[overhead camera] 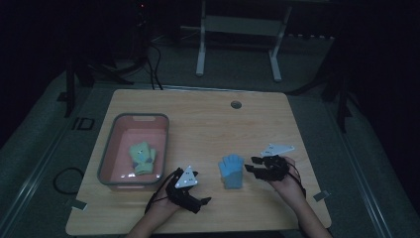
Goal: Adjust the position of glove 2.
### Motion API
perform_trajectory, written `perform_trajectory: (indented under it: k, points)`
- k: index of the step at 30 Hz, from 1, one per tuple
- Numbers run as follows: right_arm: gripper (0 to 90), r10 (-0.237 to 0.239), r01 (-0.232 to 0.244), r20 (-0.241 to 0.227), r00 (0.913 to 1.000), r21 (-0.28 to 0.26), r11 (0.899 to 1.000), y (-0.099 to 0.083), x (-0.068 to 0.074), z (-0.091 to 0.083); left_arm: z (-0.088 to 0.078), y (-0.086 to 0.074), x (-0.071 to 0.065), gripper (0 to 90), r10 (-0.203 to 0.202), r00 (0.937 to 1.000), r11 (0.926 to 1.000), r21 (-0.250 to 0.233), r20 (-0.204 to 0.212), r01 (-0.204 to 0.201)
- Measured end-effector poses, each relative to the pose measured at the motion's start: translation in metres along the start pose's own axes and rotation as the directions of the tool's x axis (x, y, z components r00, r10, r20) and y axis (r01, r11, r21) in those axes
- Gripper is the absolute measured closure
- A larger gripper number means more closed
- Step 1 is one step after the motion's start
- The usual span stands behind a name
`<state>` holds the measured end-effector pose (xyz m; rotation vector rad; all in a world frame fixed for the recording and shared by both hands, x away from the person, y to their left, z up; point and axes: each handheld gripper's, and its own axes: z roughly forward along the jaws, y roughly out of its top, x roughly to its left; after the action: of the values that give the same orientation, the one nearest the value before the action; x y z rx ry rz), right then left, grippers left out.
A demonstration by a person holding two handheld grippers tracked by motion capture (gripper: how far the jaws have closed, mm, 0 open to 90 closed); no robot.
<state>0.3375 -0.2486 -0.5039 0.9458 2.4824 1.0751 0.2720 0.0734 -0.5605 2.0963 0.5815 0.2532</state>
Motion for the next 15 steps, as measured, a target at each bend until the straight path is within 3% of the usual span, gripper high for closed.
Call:
perform_trajectory:
  k: [15]
  points:
    - [59.1,0.085,-0.083,0.085,0.9928,-0.025,0.996,-0.026,-0.038,-0.043,0.001,0.000,0.000,2.3,0.001,1.0000,1.0000,0.008,-0.001,-0.001]
